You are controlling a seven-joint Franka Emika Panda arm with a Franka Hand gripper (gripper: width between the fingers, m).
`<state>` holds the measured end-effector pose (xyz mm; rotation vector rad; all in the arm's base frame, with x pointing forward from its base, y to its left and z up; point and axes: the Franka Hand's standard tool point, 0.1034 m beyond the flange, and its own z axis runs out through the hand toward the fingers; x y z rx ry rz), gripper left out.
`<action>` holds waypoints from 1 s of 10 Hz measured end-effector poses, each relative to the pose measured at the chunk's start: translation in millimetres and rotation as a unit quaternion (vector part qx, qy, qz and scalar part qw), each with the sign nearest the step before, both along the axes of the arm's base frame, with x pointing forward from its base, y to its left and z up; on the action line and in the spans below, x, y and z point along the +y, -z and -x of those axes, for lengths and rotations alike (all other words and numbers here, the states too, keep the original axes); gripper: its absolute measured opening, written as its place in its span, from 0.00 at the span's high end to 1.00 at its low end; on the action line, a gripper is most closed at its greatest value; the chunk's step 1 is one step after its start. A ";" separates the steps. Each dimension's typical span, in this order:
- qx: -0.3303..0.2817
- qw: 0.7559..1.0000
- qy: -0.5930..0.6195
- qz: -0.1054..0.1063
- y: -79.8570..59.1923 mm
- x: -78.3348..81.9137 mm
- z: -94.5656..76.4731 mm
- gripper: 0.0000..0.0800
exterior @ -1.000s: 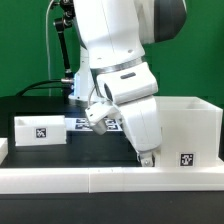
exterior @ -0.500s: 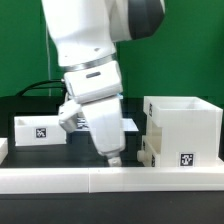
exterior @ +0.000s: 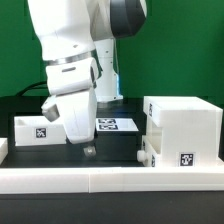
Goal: Assemble drawer
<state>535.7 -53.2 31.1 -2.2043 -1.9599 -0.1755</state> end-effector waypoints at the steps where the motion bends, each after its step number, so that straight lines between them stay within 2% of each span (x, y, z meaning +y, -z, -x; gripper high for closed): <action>1: -0.001 1.000 0.004 0.004 -3.7 -4.6 7.7 0.19; 3: 0.001 1.000 0.011 0.008 -8.2 -11.7 14.8 0.19; 6: 0.021 0.995 0.101 0.009 -7.1 -9.9 15.2 0.19; 10: 0.045 0.967 0.249 0.014 -9.6 -14.2 21.2 0.19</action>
Offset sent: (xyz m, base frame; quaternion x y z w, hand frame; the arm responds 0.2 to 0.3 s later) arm 0.0000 0.0000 0.0000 0.0000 0.0000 0.0000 1.0000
